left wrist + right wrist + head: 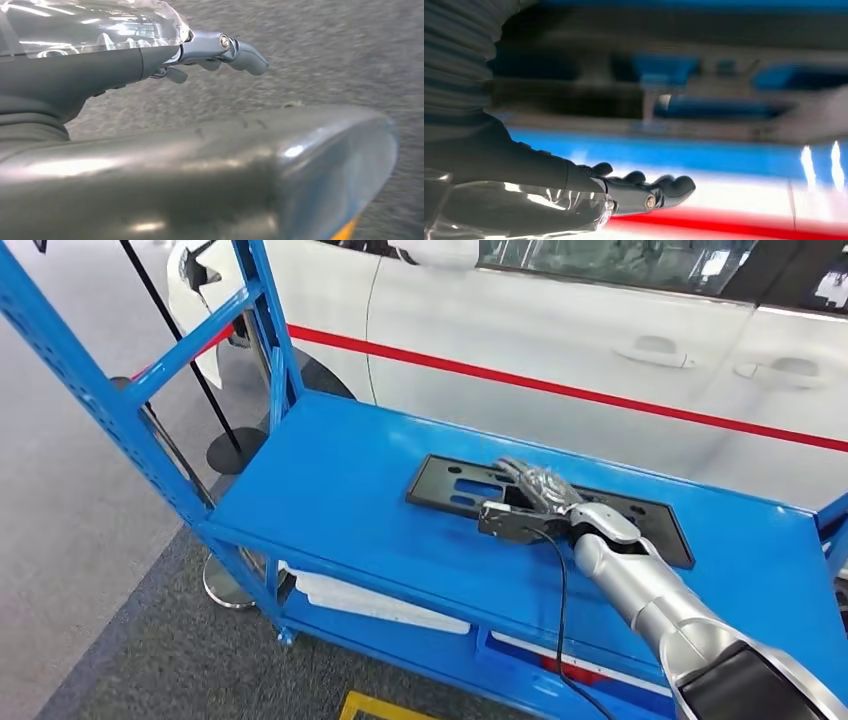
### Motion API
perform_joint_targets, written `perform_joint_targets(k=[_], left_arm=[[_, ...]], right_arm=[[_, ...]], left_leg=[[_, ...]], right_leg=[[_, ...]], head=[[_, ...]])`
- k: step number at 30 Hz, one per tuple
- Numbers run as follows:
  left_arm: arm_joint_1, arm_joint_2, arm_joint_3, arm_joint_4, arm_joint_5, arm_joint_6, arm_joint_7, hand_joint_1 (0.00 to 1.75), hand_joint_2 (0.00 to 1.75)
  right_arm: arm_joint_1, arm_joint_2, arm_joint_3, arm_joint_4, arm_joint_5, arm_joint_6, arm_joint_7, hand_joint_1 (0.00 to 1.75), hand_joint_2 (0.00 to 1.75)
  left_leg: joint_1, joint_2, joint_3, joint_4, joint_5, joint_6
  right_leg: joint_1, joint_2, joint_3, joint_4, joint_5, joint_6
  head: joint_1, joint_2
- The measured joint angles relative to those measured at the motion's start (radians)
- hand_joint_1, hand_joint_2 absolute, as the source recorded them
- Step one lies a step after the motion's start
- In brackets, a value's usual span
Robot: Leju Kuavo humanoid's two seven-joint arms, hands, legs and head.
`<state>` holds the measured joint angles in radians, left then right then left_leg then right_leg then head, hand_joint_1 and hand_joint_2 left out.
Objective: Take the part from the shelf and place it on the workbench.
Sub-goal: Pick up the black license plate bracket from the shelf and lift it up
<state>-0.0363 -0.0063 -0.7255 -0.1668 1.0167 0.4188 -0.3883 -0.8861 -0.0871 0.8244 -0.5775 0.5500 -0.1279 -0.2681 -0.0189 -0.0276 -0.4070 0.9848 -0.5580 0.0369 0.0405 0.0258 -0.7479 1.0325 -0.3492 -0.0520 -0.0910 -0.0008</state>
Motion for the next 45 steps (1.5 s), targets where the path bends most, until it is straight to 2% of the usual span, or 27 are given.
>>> perform_joint_targets(k=[1,2,4,5,7,9,10,11,13,15,18,21,22,24,26,27,28,29,31,33,36,38,40,41,42,43,45], left_arm=[[-0.001,-0.002,-0.001,0.0,-0.001,-0.003,0.0,0.0,0.0],[-0.004,-0.002,-0.002,0.0,-0.001,-0.005,0.0,0.0,0.0],[-0.006,0.0,-0.003,0.001,0.0,-0.008,0.0,0.0,0.0],[-0.009,0.0,-0.003,0.001,0.002,-0.008,0.0,0.0,0.0],[-0.016,0.003,-0.003,0.0,0.005,-0.008,0.001,0.0,0.0],[-0.019,0.007,-0.003,0.0,0.005,-0.008,0.003,0.0,0.0],[-0.02,0.008,-0.003,0.0,0.004,-0.008,0.003,0.0,0.0],[-0.02,0.01,-0.003,0.0,0.003,-0.008,0.003,0.0,0.0],[-0.02,0.012,-0.003,0.0,0.004,-0.008,0.002,0.0,0.0],[-0.02,0.013,-0.003,0.0,0.005,-0.005,0.0,0.0,0.0],[-0.021,0.013,-0.004,0.0,0.0,0.005,-0.001,0.0,0.0],[-0.023,0.011,-0.004,0.0,-0.003,0.01,-0.001,0.0,0.0],[-0.024,0.011,-0.004,0.001,-0.003,0.01,-0.001,0.0,0.0],[-0.023,0.012,-0.005,0.001,-0.003,0.011,-0.001,0.0,0.0],[-0.022,0.012,-0.005,0.001,-0.003,0.012,-0.001,0.0,0.0],[-0.021,0.012,-0.005,0.001,-0.004,0.012,0.0,0.0,0.0],[-0.022,0.012,-0.006,0.001,-0.006,0.012,0.001,0.0,0.0],[-0.022,0.012,-0.007,0.001,-0.008,0.012,0.003,0.0,0.0],[-0.024,0.01,-0.012,0.001,-0.013,0.014,0.01,0.0,0.0],[-0.025,0.008,-0.018,0.001,-0.016,0.018,0.016,0.0,0.0],[-0.027,0.009,-0.025,0.0,-0.019,0.024,0.018,0.0,0.0],[-0.028,0.01,-0.027,0.001,-0.02,0.026,0.017,0.0,0.0],[-0.03,0.01,-0.028,0.001,-0.021,0.03,0.016,0.0,0.0],[-0.03,0.01,-0.029,0.001,-0.021,0.031,0.016,0.0,0.0],[-0.03,0.01,-0.029,0.001,-0.021,0.033,0.016,0.0,0.0],[-0.03,0.01,-0.029,0.001,-0.021,0.035,0.017,0.0,0.0],[-0.03,0.01,-0.029,0.001,-0.021,0.038,0.017,0.0,0.0]], right_arm=[[0.005,-0.002,-0.001,0.002,-0.017,0.026,-0.006,0.0,0.0],[0.003,-0.002,-0.002,0.004,-0.03,0.045,-0.011,0.0,0.0],[-0.017,0.005,-0.003,0.005,-0.05,0.067,-0.021,0.0,0.0],[-0.029,0.01,-0.003,0.006,-0.061,0.078,-0.027,0.0,0.0],[-0.039,0.02,-0.003,0.009,-0.084,0.098,-0.036,0.0,0.0],[-0.04,0.032,-0.003,0.011,-0.107,0.122,-0.041,0.0,0.87],[-0.04,0.038,-0.003,0.011,-0.119,0.137,-0.043,0.0,1.31],[-0.041,0.042,-0.003,0.011,-0.132,0.151,-0.044,0.0,1.75],[-0.044,0.048,-0.003,0.01,-0.151,0.17,-0.046,0.0,1.75],[-0.048,0.052,-0.003,0.009,-0.159,0.178,-0.047,0.0,1.75],[-0.05,0.053,-0.002,0.008,-0.168,0.184,-0.047,0.0,1.75],[-0.051,0.053,-0.002,0.008,-0.172,0.185,-0.047,0.0,1.75],[-0.052,0.053,-0.002,0.008,-0.172,0.185,-0.047,0.0,1.75],[-0.051,0.053,-0.002,0.008,-0.173,0.185,-0.047,0.0,1.75],[-0.047,0.053,-0.001,0.008,-0.173,0.186,-0.047,0.0,1.75],[-0.046,0.053,-0.001,0.008,-0.175,0.187,-0.047,0.0,1.75],[-0.046,0.053,-0.001,0.008,-0.178,0.188,-0.047,0.0,1.75],[-0.046,0.053,-0.001,0.008,-0.185,0.189,-0.047,0.0,1.75],[-0.048,0.053,-0.001,0.006,-0.2,0.19,-0.049,0.0,1.75],[-0.047,0.053,-0.001,0.002,-0.208,0.187,-0.051,0.0,1.75],[-0.049,0.053,0.0,-0.006,-0.216,0.185,-0.053,0.0,1.75],[-0.056,0.054,0.0,-0.012,-0.224,0.188,-0.053,0.0,1.75],[-0.06,0.056,0.001,-0.014,-0.229,0.193,-0.05,0.0,1.75],[-0.06,0.057,0.002,-0.015,-0.23,0.195,-0.049,0.0,1.75],[-0.06,0.057,0.002,-0.016,-0.231,0.196,-0.048,0.0,1.75],[-0.061,0.058,0.003,-0.016,-0.232,0.197,-0.047,0.0,1.75],[-0.066,0.06,0.003,-0.017,-0.234,0.197,-0.047,0.0,1.75]], left_leg=[[0.0,-0.004,0.02,0.0,-0.016,0.0],[-0.001,-0.008,0.037,0.005,-0.022,-0.001],[-0.003,-0.003,0.045,0.034,-0.02,-0.005],[-0.003,0.002,0.029,0.067,-0.025,-0.011],[0.003,0.011,-0.029,0.162,-0.076,-0.027],[0.015,0.013,-0.099,0.249,-0.138,-0.043],[0.021,0.014,-0.122,0.263,-0.142,-0.051],[0.028,0.015,-0.131,0.243,-0.118,-0.058],[0.039,0.017,-0.112,0.126,-0.023,-0.071],[0.039,0.019,-0.099,0.036,0.026,-0.067],[0.032,0.021,-0.106,0.026,0.047,-0.035],[0.036,0.025,-0.103,0.019,0.068,-0.014],[0.036,0.026,-0.104,0.018,0.071,-0.011],[0.035,0.026,-0.108,0.019,0.073,-0.007],[0.034,0.026,-0.109,0.019,0.071,-0.007],[0.034,0.026,-0.108,0.02,0.069,-0.008],[0.033,0.026,-0.105,0.02,0.066,-0.009],[0.033,0.026,-0.1,0.02,0.061,-0.011],[0.029,0.026,-0.094,0.02,0.051,-0.018],[0.028,0.027,-0.093,0.018,0.046,-0.028],[0.027,0.028,-0.091,0.025,0.029,-0.043],[0.029,0.028,-0.128,0.107,-0.012,-0.051],[0.031,0.028,-0.208,0.247,-0.06,-0.058],[0.032,0.028,-0.242,0.295,-0.066,-0.06],[0.032,0.029,-0.26,0.308,-0.051,-0.062],[0.032,0.029,-0.258,0.278,-0.017,-0.061],[0.031,0.028,-0.213,0.147,0.068,-0.055]], right_leg=[[0.012,0.009,0.002,-0.037,0.074,-0.008],[0.018,0.016,0.009,-0.05,0.09,-0.01],[0.01,0.017,0.035,-0.052,0.07,-0.015],[0.006,0.016,0.044,-0.055,0.063,-0.019],[-0.003,0.014,0.056,-0.058,0.053,-0.022],[-0.012,0.014,0.062,-0.057,0.042,-0.016],[-0.017,0.014,0.065,-0.055,0.038,-0.011],[-0.023,0.014,0.067,-0.052,0.033,-0.006],[-0.033,0.013,0.068,-0.041,0.024,0.007],[-0.038,0.012,0.065,-0.029,0.02,0.021],[-0.038,0.013,0.06,-0.027,0.023,0.043],[-0.042,0.002,0.051,-0.005,0.002,0.057],[-0.044,-0.005,0.035,0.032,-0.023,0.061],[-0.046,-0.015,-0.019,0.161,-0.092,0.07],[-0.048,-0.017,-0.064,0.264,-0.127,0.074],[-0.048,-0.018,-0.062,0.266,-0.118,0.073],[-0.047,-0.018,-0.039,0.223,-0.091,0.07],[-0.046,-0.019,-0.002,0.152,-0.056,0.065],[-0.039,-0.02,0.066,0.028,-0.02,0.052],[-0.032,-0.021,0.085,-0.007,-0.029,0.041],[-0.04,-0.021,0.096,-0.022,-0.036,0.029],[-0.045,-0.021,0.11,-0.032,-0.04,0.021],[-0.044,-0.021,0.115,-0.032,-0.045,0.015],[-0.043,-0.02,0.117,-0.031,-0.047,0.014],[-0.043,-0.018,0.119,-0.03,-0.05,0.014],[-0.043,-0.017,0.121,-0.028,-0.052,0.015],[-0.043,-0.014,0.125,-0.022,-0.058,0.02]], head=[[0.0,0.0],[0.001,0.0],[0.003,0.0],[0.002,0.0],[0.002,0.0],[0.002,0.0],[0.002,0.0],[0.002,0.0],[0.002,0.0],[0.002,0.0],[0.002,0.0],[0.002,0.0],[0.002,0.0],[0.002,0.0],[0.002,0.0],[0.002,0.0],[0.002,0.0],[0.002,0.0],[0.002,0.0],[0.002,0.0],[0.002,0.0],[0.002,0.0],[0.002,0.0],[0.002,0.0],[0.002,0.0],[0.002,0.0],[0.002,0.0]])
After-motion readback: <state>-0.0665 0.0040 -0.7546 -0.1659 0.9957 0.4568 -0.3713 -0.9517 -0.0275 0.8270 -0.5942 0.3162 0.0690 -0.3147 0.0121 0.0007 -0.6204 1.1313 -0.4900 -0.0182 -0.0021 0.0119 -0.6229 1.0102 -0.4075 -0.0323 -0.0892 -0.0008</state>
